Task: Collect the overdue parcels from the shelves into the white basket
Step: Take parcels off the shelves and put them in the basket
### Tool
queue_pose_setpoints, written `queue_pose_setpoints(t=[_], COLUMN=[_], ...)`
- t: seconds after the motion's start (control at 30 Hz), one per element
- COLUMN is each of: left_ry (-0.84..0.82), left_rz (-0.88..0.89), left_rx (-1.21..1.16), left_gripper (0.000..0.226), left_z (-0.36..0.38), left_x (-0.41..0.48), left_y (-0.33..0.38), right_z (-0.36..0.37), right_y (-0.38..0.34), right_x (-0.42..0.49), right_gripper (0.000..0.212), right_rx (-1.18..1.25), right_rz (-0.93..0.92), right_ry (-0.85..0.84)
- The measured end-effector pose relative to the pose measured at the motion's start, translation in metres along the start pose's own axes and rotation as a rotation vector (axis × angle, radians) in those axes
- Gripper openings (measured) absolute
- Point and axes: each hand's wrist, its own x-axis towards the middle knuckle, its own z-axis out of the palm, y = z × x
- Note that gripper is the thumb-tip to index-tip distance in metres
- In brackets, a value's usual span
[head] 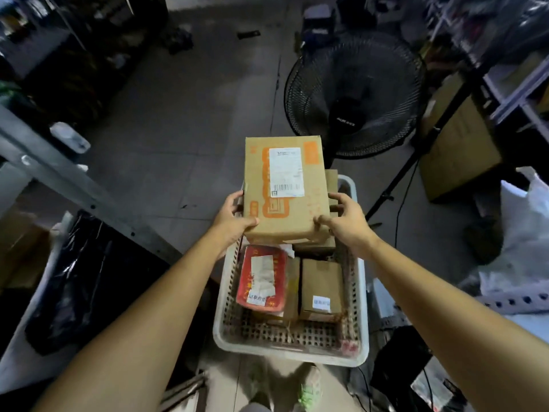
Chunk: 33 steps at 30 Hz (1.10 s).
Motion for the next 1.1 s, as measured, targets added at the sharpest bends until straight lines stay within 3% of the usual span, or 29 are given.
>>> queue_pose_setpoints(t=[0.5,1.1], left_ry=[-0.117,-0.124], left_rz=[-0.032,0.113], left_rx=[0.034,-0.070], left_gripper=[0.083,0.084], left_z=[-0.024,-0.037], left_x=[0.070,0.053], left_y=[0.027,0.081], right_z=[0.019,-0.013], right_y=[-0.028,-0.101], right_x=[0.038,0.005], right_gripper=[0.068,0.066], right_rx=[0.014,-0.147], right_rz=[0.045,-0.207], right_ry=[0.092,0.225])
